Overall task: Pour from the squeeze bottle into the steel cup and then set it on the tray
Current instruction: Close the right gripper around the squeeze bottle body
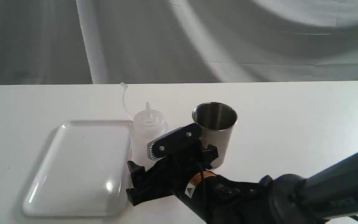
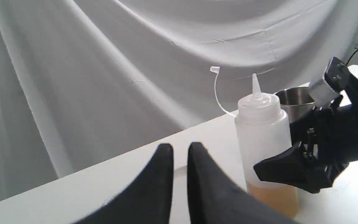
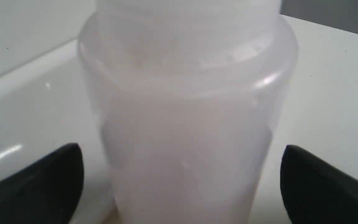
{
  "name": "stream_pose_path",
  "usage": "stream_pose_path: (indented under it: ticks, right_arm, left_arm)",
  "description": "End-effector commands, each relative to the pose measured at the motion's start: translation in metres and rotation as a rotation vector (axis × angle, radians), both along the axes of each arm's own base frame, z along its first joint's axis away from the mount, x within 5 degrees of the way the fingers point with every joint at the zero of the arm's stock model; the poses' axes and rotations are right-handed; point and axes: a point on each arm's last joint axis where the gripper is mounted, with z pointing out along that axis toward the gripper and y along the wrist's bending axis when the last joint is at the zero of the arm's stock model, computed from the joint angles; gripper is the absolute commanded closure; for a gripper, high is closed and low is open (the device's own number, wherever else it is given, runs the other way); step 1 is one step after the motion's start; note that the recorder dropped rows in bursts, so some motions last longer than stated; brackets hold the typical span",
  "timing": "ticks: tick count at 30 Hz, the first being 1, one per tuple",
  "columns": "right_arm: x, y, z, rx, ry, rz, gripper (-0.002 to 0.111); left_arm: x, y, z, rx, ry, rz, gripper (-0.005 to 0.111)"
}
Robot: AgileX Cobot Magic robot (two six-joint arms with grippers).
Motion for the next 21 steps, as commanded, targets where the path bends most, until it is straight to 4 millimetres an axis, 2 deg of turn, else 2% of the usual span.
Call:
stream_pose_path:
  ticks: [1, 7, 21]
  right_arm:
    - [0.008, 0.003, -0.002, -0.005, 0.001, -0.005, 0.024]
    - [0.008, 0.001, -0.018, -0.025, 0.024, -0.015, 0.024]
    - [0.01, 0.001, -0.016, -0.011, -0.013, -0.023, 0.025]
  left_arm:
    - [0.0, 0.0, -0.001, -0.005, 0.003, 0.0, 0.098]
    - [0.0, 0.0, -0.001, -0.005, 0.003, 0.0, 0.098]
    - [0.0, 0.0, -0.001, -0.005, 0.003, 0.0, 0.098]
